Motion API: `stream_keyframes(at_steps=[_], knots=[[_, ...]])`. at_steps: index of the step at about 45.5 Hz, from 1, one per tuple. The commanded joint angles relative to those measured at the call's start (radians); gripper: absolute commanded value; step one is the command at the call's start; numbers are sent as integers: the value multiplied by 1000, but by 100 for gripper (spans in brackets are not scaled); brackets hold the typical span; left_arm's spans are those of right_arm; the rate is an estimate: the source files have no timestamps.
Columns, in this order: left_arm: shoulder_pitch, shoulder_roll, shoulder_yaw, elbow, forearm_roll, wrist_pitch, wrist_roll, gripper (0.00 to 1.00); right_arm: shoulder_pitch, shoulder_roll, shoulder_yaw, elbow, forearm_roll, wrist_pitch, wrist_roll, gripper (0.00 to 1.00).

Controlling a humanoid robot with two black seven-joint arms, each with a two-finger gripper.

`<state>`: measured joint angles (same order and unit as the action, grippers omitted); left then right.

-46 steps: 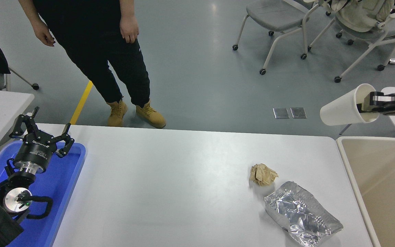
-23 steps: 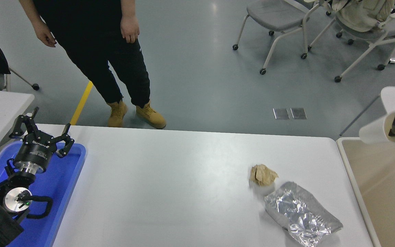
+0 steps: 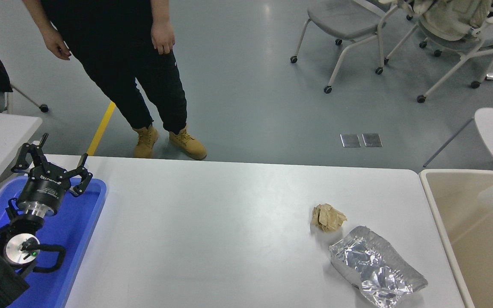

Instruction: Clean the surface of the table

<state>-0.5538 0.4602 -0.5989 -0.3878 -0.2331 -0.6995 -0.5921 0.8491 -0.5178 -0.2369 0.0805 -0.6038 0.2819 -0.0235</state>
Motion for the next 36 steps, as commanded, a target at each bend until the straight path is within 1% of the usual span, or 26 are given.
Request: stream_keyframes(at_steps=[1,11,16,21,33,34,36], knots=[[0,0,-1,0,0,0,0,100,-110,160,-4,-199,38,-90,-6,0],[0,0,-1,0,0,0,0,100,-171,196,1,-202,39,-156,-30,0],[0,0,-1,0,0,0,0,100,-196,217,1,-202,59,-184,-64,0],[0,0,-1,0,0,0,0,100,-208,231,1,-202,94,-193,-92,0],[0,0,1,1,0,2,0,100,-208,237,2,-202,105,-208,-98,0],[0,0,-1,0,0,0,0,100,-208,237,2,-202,114,-213,-96,19],[0,0,-1,0,0,0,0,100,-208,237,2,-202,131,-225,-96,66]])
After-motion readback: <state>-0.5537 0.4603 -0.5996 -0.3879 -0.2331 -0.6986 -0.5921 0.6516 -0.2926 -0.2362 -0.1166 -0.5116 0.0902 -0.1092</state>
